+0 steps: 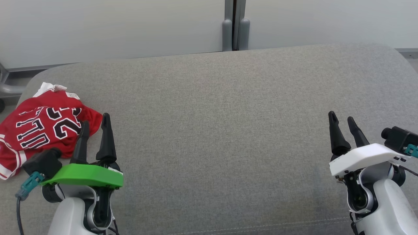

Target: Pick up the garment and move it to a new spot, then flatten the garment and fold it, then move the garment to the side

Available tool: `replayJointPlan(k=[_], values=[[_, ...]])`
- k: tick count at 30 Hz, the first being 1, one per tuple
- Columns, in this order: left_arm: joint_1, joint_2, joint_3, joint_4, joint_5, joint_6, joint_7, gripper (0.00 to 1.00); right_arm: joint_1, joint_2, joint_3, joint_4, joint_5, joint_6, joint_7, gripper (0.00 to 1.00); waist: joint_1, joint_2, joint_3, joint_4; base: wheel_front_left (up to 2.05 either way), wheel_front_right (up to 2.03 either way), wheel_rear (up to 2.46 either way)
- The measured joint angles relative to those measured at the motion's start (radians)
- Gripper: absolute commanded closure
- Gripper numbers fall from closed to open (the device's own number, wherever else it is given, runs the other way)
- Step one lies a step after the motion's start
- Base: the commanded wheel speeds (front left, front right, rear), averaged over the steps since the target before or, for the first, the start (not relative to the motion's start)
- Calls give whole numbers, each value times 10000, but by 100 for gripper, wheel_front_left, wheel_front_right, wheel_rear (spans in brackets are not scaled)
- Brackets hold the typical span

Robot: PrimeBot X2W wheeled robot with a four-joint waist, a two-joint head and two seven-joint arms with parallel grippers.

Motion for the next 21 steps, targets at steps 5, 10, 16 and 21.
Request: replayJointPlan(k=[5,10,16,21], values=[[143,121,-151,46,851,132,-84,0,148,6,134,73,-686,0,-213,0,0,0,-33,6,0,0,0],[240,178,-303,59,1490,169,-169,0,269,29,188,100,-1304,0,-401,0,0,0,-45,11,0,0,0],[390,217,-431,125,2213,236,-259,0,410,82,313,134,-2109,2,-656,0,0,0,-62,15,0,0,0],[450,222,-464,174,2673,322,-305,0,556,140,453,132,-2638,2,-832,0,0,0,-94,17,0,0,0]])
